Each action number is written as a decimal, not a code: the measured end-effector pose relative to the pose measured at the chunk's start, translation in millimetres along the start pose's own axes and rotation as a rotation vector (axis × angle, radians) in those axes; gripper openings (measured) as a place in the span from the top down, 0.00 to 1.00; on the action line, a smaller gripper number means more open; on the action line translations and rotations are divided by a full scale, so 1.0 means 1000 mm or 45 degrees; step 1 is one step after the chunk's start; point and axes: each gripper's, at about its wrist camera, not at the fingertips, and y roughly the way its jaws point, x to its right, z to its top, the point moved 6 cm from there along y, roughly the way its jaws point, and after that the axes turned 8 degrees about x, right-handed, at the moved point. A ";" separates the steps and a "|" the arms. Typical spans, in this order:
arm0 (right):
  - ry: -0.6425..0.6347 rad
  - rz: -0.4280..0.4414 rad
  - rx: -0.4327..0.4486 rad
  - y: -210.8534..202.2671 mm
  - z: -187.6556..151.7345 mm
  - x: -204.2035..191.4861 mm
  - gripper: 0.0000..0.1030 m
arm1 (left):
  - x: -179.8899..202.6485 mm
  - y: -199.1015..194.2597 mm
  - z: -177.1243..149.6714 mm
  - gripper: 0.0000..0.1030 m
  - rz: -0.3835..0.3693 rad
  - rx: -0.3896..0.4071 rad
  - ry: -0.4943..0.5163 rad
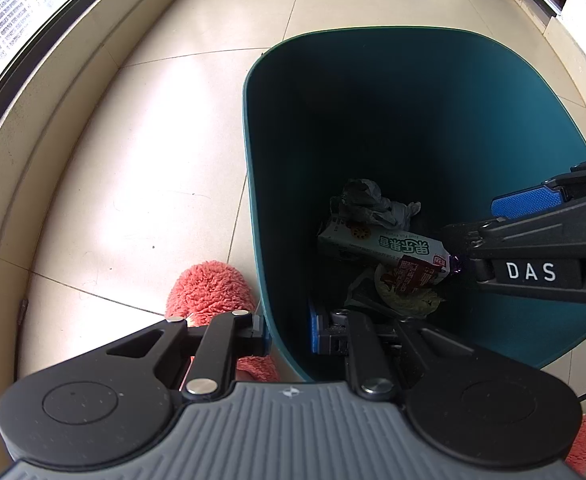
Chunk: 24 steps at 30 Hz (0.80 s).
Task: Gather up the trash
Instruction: 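Carry the snack wrapper into the teal bin and release it, then move the right tool back to the pile near the white cloth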
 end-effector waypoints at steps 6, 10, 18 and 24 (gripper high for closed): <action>0.015 0.048 0.067 -0.032 0.001 0.008 0.54 | 0.002 0.002 -0.001 0.84 0.006 -0.005 0.000; 0.025 0.075 0.127 -0.061 0.002 0.015 0.54 | 0.002 0.002 0.000 0.84 0.011 -0.006 -0.001; 0.076 0.063 0.231 -0.109 -0.003 0.050 0.52 | 0.004 0.002 0.000 0.84 0.023 -0.006 0.001; 0.135 -0.003 0.254 -0.128 -0.026 0.093 0.48 | 0.003 0.001 0.000 0.84 0.027 -0.002 0.002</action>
